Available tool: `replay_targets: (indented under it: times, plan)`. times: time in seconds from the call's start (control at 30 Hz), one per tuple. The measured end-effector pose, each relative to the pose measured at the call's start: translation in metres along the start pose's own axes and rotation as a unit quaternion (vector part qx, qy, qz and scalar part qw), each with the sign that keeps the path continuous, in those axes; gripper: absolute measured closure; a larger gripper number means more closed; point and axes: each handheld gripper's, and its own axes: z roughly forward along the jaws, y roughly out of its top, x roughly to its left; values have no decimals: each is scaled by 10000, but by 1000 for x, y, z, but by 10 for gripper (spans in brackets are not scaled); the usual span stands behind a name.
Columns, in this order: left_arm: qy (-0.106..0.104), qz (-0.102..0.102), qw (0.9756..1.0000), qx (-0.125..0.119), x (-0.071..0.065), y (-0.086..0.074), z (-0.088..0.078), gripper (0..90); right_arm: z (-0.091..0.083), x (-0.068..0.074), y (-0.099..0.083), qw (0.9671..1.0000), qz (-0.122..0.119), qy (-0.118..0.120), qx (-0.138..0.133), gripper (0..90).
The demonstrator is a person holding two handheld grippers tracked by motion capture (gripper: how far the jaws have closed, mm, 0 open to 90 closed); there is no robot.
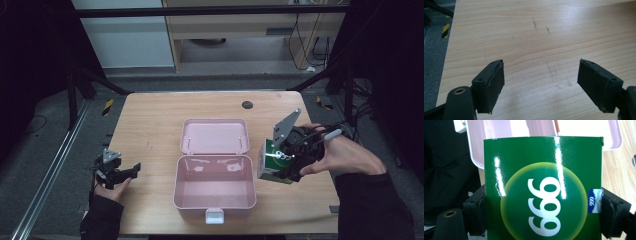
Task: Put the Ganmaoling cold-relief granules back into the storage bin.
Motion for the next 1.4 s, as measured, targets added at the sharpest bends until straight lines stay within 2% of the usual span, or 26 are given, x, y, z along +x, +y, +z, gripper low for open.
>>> replay_targets:
  times: [0.2,0.43,0.57,0.7,0.9,1.4]
  plan:
    - [2,2,10000,-1,0,0,0,209,0,2,13,9999,-3,92,60,163]
    - [9,-1,10000,-8,0,0,0,209,7,4,30,9998,-141,141,33,162]
    - [8,-10,10000,-12,1,0,0,209,15,5,42,9995,-208,244,-22,162]
    - [10,-11,10000,-16,1,0,0,209,22,4,50,9994,-269,199,-16,162]
    - [8,-4,10000,-21,1,1,-1,209,32,4,62,9990,-347,286,-1,161]
    - [2,0,10000,-35,1,1,-1,209,57,6,79,9977,-591,333,-31,161]
